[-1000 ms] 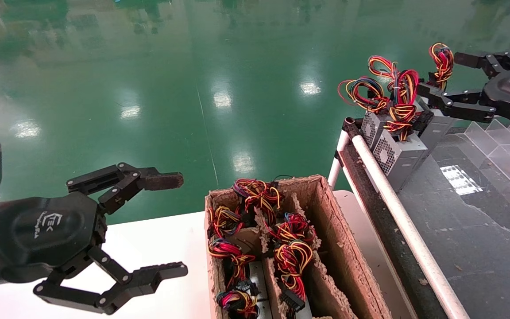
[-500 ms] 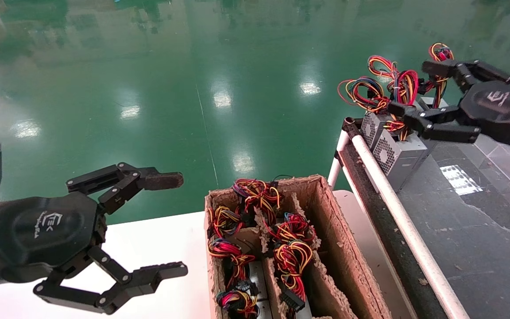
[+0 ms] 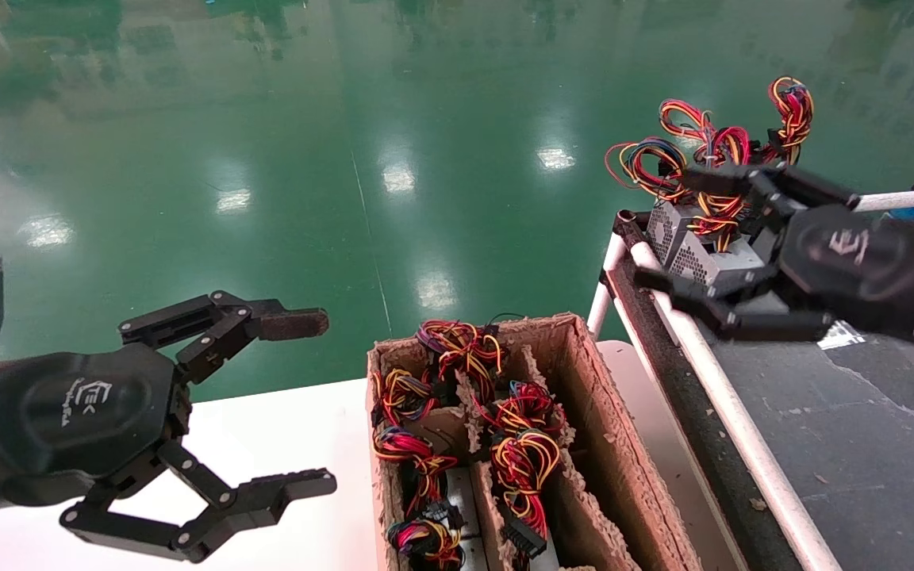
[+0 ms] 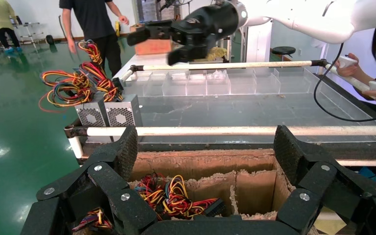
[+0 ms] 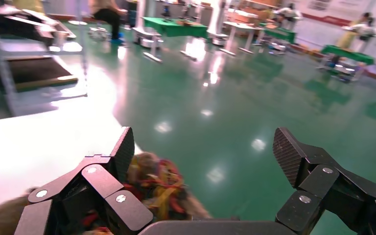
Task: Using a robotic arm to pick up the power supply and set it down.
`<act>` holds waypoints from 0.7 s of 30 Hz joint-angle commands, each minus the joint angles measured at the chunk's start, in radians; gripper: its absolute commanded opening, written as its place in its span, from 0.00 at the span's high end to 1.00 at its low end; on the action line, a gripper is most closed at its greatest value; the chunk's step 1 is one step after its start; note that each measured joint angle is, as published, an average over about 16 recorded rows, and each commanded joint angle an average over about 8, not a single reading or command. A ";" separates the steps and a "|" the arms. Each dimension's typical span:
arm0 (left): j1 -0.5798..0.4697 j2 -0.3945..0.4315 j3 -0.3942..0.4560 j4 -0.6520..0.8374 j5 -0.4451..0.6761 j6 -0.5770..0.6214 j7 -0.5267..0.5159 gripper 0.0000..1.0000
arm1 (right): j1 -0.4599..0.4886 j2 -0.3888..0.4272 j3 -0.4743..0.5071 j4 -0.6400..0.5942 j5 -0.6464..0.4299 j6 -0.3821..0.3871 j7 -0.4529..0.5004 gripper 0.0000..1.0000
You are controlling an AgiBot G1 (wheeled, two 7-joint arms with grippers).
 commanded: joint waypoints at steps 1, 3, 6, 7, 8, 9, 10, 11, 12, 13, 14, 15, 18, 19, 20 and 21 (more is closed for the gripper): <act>0.000 0.000 0.000 0.000 0.000 0.000 0.000 0.00 | -0.025 0.007 0.004 0.044 0.014 -0.007 0.021 0.00; 0.000 0.000 0.000 0.000 0.000 0.000 0.000 0.00 | -0.050 0.013 0.009 0.088 0.028 -0.015 0.042 0.00; 0.000 0.000 0.000 0.000 0.000 0.000 0.000 0.00 | -0.087 0.023 0.015 0.153 0.049 -0.026 0.074 0.00; 0.000 0.000 0.000 0.000 0.000 0.000 0.000 0.00 | -0.099 0.026 0.018 0.174 0.056 -0.030 0.084 0.00; 0.000 0.000 0.000 0.000 0.000 0.000 0.000 0.00 | -0.112 0.029 0.020 0.196 0.063 -0.034 0.095 0.00; 0.000 0.000 0.000 0.000 0.000 0.000 0.000 0.00 | -0.124 0.033 0.022 0.218 0.070 -0.037 0.105 0.00; 0.000 0.000 0.000 0.000 0.000 0.000 0.000 0.00 | -0.137 0.036 0.024 0.240 0.077 -0.041 0.116 0.00; 0.000 0.000 0.000 0.000 0.000 0.000 0.000 0.00 | -0.149 0.039 0.026 0.262 0.084 -0.045 0.126 0.00; 0.000 0.000 0.000 0.000 0.000 0.000 0.000 0.00 | -0.162 0.042 0.029 0.284 0.091 -0.049 0.137 0.00; 0.000 0.000 0.000 0.000 0.000 0.000 0.000 0.00 | -0.174 0.046 0.031 0.305 0.098 -0.052 0.147 0.00; 0.000 0.000 0.000 0.000 0.000 0.000 0.000 0.00 | -0.184 0.048 0.033 0.323 0.104 -0.056 0.156 0.00; 0.000 0.000 0.000 0.000 0.000 0.000 0.000 0.00 | -0.193 0.050 0.034 0.338 0.109 -0.058 0.163 0.00; 0.000 0.000 0.000 0.000 0.000 0.000 0.000 0.00 | -0.221 0.057 0.039 0.388 0.124 -0.066 0.184 0.00; 0.000 0.000 0.000 0.000 0.000 0.000 0.000 0.00 | -0.227 0.059 0.040 0.399 0.128 -0.068 0.188 0.00; 0.000 0.000 0.000 0.000 0.000 0.000 0.000 0.00 | -0.232 0.060 0.041 0.407 0.130 -0.069 0.191 0.00; 0.000 0.000 0.000 0.000 0.000 0.000 0.000 0.00 | -0.235 0.061 0.041 0.412 0.132 -0.070 0.193 0.00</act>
